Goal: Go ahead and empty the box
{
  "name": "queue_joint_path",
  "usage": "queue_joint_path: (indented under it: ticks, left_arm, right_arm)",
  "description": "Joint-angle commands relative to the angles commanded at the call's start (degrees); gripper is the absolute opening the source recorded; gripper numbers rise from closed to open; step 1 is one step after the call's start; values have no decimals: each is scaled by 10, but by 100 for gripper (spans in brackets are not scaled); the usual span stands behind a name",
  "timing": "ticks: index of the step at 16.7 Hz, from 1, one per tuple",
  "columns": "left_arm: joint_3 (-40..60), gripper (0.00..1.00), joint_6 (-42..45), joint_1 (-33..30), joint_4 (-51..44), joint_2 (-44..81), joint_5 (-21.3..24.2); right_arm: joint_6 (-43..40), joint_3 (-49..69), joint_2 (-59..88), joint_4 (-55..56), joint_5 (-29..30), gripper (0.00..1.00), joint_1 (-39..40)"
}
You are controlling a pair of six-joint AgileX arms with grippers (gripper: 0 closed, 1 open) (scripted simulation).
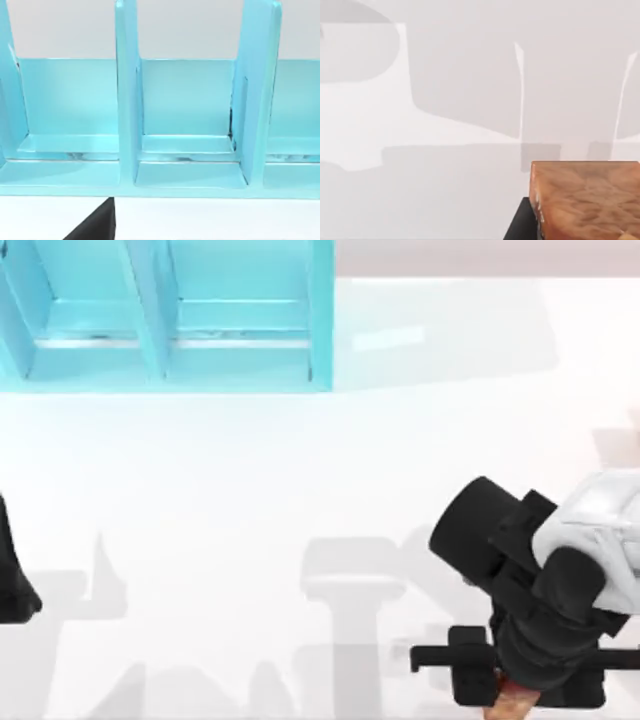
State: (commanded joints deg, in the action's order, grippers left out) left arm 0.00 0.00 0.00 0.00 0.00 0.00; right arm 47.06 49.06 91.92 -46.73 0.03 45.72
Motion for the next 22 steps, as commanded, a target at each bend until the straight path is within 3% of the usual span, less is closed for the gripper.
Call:
queue_joint_path:
  ticks: [6, 19, 22]
  left_arm:
    - [0, 100, 0, 0, 0, 0, 0]
    - [0, 100, 0, 0, 0, 0, 0]
    - [0, 100, 0, 0, 0, 0, 0]
  right_arm:
    - [1, -21, 16, 33, 0, 0, 1]
    - [1, -21, 16, 33, 0, 98, 1]
    - [1, -21, 16, 33, 0, 100, 1]
